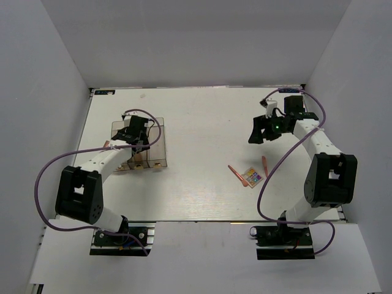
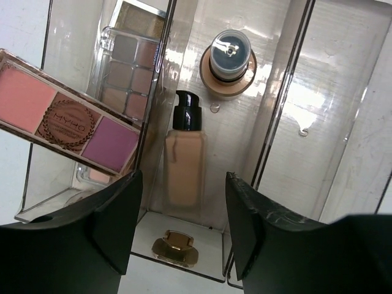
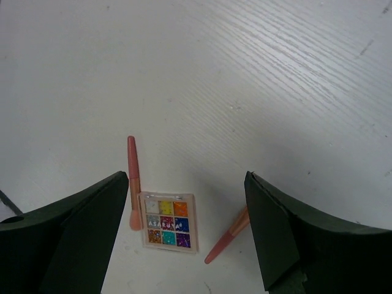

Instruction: Organize the makeup

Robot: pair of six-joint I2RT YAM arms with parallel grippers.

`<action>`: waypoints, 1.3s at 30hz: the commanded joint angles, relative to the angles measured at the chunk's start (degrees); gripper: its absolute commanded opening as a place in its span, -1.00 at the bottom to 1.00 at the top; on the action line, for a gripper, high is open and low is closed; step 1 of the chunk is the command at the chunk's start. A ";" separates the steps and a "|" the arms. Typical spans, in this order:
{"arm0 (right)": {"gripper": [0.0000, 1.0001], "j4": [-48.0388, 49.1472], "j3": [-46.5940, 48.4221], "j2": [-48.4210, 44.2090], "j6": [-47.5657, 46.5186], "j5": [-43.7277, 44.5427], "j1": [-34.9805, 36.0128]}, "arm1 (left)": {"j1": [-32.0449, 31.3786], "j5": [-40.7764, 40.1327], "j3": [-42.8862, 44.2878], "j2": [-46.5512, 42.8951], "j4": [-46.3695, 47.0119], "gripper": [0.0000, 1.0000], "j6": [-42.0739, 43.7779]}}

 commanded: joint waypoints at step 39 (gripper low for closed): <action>0.78 -29.57 -5.12 7.24 -109.42 6.28 9.59 | -2.07 25.02 0.08 -25.75 -7.44 0.58 -4.25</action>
